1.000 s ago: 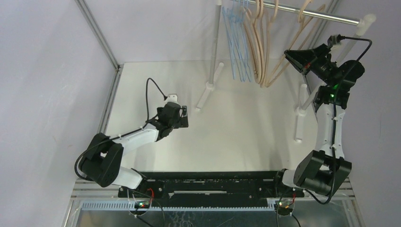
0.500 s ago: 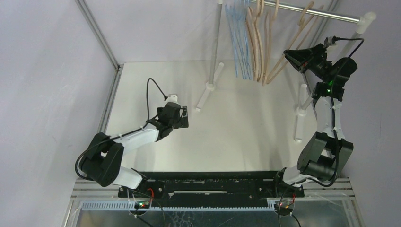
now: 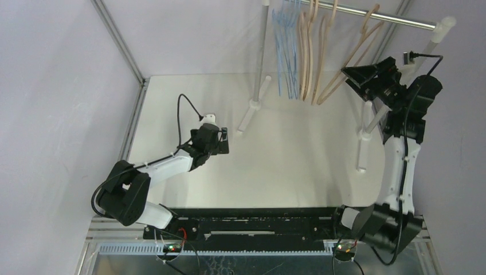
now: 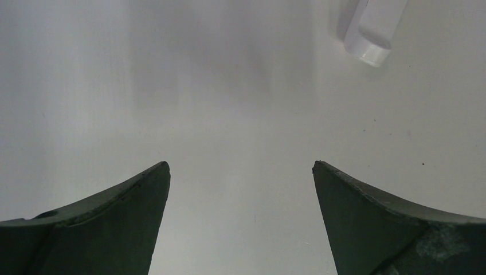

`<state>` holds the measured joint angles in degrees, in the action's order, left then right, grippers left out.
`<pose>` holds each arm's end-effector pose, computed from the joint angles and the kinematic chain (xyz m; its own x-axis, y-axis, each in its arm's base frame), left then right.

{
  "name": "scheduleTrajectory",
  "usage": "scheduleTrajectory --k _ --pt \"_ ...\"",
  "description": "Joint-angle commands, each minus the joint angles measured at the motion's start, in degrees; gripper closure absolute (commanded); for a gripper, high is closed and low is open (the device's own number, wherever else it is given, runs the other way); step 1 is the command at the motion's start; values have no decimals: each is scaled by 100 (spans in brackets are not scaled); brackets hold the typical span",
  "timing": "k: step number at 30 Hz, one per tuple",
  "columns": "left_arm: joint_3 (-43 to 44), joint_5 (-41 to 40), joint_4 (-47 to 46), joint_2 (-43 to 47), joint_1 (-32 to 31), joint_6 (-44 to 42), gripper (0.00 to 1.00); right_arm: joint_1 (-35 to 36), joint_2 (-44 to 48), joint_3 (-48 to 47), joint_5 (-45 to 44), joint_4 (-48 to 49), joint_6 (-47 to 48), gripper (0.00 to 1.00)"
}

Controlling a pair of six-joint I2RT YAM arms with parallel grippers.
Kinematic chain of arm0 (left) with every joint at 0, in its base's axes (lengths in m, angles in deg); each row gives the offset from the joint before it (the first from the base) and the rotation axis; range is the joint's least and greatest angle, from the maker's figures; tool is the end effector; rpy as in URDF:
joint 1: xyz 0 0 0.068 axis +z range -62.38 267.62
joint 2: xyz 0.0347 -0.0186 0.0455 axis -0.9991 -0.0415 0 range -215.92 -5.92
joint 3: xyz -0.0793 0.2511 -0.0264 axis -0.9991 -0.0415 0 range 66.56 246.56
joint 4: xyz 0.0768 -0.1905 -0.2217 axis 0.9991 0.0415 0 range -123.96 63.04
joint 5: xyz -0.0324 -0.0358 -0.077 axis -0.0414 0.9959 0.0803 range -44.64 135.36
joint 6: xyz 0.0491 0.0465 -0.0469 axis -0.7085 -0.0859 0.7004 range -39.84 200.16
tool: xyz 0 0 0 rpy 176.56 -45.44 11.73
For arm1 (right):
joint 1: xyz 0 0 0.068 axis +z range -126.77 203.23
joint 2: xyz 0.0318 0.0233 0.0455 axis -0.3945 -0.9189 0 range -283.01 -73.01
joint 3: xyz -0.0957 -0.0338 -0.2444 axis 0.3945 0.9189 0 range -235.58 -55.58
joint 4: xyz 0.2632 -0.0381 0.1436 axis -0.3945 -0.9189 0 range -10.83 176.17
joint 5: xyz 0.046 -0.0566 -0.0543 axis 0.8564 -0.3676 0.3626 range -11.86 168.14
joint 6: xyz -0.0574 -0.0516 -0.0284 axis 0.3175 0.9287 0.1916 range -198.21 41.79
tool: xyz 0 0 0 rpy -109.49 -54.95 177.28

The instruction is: Organize the hangers

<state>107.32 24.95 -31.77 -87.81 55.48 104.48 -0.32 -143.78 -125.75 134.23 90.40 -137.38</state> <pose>0.3038 -0.1613 0.1253 -0.6464 -0.0497 -0.7614 0.0194 0.9965 -0.0815 0.3338 -0.0806 0.4190 -0.4309 0.7104 -0.5565 -0.3247 0.4533 0.8301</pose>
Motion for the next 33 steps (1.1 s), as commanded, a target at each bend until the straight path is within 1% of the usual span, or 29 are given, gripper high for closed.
scheduleTrajectory --k 1,3,4,5,7,11,14,17,21,23,25,27,29,33 --pt "228 -60 -176 -92 -29 -101 0 58 1117 -84 -960 -1475 1543 6" --pt "239 -67 -176 -130 -29 -102 1 135 1593 -72 -1357 -1941 1975 2" --pt "252 -64 -176 -149 -29 -100 1 220 1822 -63 -1748 -2150 2161 0" --pt "264 -68 -183 -173 -29 -102 1 352 2028 -59 -1924 -2321 2354 0" --pt "288 -72 -184 -230 -31 -102 1 688 2389 -58 -2444 -2542 2692 0" --pt "308 -69 -205 -263 -29 -102 1 1622 2772 224 -2863 -2757 3149 0" --pt "313 -105 -211 -258 -31 -126 1 2612 2805 291 -3333 -2992 3613 0" --pt "319 -161 -211 -248 -29 -125 1 3844 2707 407 -4003 -3203 4206 0" --pt "343 -188 -209 -229 -29 -138 1 5296 2356 702 -4596 -3264 4635 0" --pt "350 -208 -202 -207 -31 -151 1 5964 2078 913 -5150 -3176 4808 0" --pt "354 -223 -197 -194 -29 -163 1 6186 1799 1108 -5603 -3078 4918 0" --pt "331 -248 -202 -170 -29 -165 0 6161 1589 1389 -5867 -2809 4968 0" --pt "298 -289 -198 -141 -29 -185 0 6070 1431 1718 -6049 -2447 5030 0" --pt "275 -349 -243 -115 -33 -234 1 5690 1122 2432 -6123 -1626 4913 0"
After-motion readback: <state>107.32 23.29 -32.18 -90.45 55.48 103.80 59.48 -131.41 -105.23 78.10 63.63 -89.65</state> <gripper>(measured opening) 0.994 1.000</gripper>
